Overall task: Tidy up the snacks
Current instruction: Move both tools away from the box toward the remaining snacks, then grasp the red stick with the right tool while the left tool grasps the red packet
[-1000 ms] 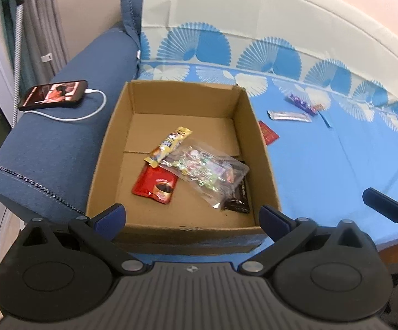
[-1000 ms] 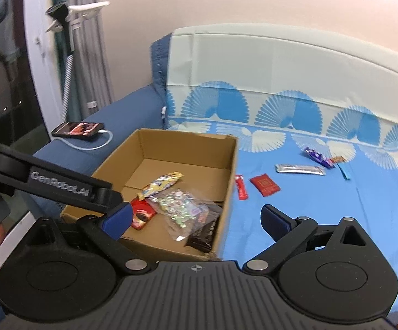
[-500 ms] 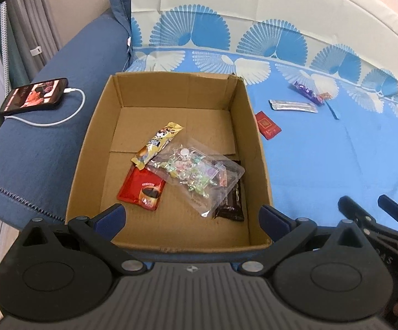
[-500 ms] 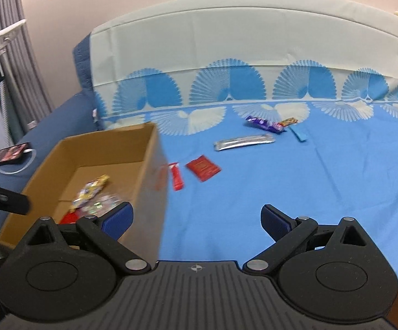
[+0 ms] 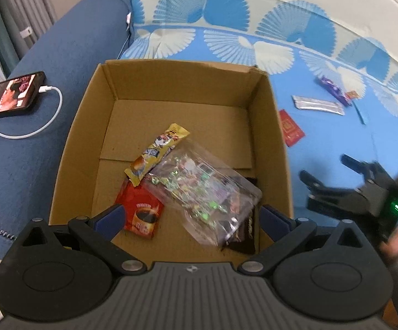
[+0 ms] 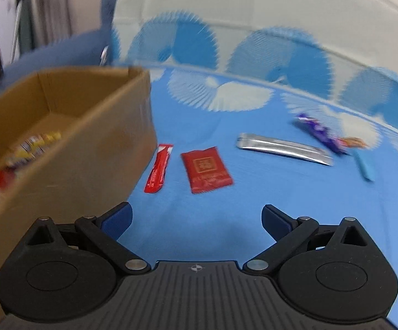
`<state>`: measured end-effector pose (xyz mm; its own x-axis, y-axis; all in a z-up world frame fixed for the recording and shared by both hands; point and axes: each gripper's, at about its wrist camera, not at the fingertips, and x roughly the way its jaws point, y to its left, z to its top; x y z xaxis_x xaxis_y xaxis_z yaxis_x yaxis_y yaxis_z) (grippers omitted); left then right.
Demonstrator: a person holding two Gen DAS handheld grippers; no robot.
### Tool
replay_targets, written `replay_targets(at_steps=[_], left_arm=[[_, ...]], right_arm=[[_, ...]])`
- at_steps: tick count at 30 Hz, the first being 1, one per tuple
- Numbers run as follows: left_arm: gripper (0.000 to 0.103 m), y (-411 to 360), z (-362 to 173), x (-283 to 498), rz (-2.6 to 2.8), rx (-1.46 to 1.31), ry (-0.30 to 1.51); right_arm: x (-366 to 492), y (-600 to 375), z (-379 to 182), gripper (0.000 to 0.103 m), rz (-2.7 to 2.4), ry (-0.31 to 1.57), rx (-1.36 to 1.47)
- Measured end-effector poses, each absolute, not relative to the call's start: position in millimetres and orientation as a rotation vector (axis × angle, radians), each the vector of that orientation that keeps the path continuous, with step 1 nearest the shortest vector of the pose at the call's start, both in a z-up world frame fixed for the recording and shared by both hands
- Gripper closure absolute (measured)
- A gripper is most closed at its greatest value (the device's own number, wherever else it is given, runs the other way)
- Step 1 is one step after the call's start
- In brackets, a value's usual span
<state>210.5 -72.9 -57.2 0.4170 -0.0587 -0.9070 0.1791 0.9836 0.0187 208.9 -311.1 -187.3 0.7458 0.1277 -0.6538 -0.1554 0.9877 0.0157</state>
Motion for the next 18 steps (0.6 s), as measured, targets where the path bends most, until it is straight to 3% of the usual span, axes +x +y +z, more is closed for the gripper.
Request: replay_targets(at_steps=[10,18], left_arm=[[0.000,-70,-72,250,-0.121,0.097,1.160],[0.000,-64,-85,259,-0.078,0.074,1.187]], right_arm=[[328,-284,-226,0.003,0.372,0.716,-0.239],[369,-257,-228,0.001,0.701,0.767,-0.566]])
